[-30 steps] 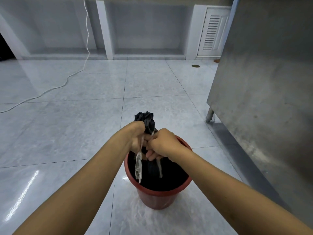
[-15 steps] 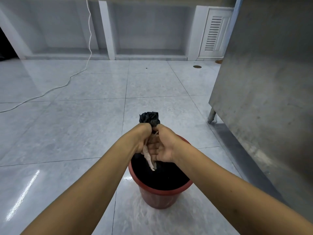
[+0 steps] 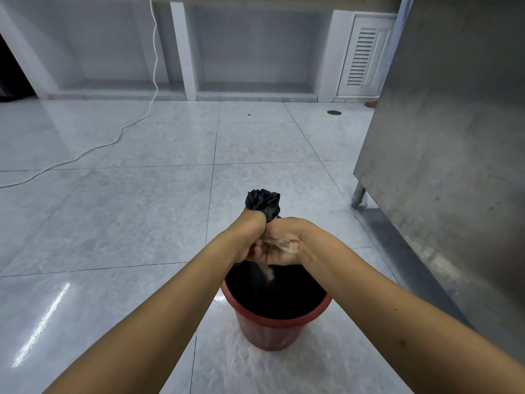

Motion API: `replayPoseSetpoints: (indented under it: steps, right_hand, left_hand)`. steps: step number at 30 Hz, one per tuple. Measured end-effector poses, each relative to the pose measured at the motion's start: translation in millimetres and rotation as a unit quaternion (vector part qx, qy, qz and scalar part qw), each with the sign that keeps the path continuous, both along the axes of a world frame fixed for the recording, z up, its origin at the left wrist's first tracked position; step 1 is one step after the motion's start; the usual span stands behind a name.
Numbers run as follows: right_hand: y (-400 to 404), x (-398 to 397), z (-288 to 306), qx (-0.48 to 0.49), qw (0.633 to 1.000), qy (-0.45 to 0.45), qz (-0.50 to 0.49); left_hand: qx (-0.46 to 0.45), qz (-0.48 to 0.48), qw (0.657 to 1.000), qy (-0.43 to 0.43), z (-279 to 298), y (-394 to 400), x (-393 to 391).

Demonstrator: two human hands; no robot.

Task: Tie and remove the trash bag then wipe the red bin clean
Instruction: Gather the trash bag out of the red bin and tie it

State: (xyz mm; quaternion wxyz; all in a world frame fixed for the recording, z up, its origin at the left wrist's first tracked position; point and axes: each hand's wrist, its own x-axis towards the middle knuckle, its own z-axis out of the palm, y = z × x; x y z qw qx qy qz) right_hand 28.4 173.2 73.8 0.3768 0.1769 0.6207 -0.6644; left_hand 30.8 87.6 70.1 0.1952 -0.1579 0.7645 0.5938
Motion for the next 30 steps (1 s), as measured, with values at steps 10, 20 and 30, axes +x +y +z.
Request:
replayPoseSetpoints:
  steps: [10,20,30]
  right_hand:
    - [14.8,-6.2,-7.9,0.144,0.965,0.205,0.082]
    - [44.8,-12.2,-12.6,0.288,0.888,0.314,0.173]
    - [67.8,-28.6,-5.9,0.425,0.758,0.457,0.188]
  left_hand:
    - [-0.05,-0.095,0.989,0.106,-13.1,-11.6,-3.2]
    - [-0.12,-0.177,0.962,0.167,0.8,-44.2,-5.8]
    - [-0.173,-0.167,0.937,0.255,-9.3,-50.4,-8.9]
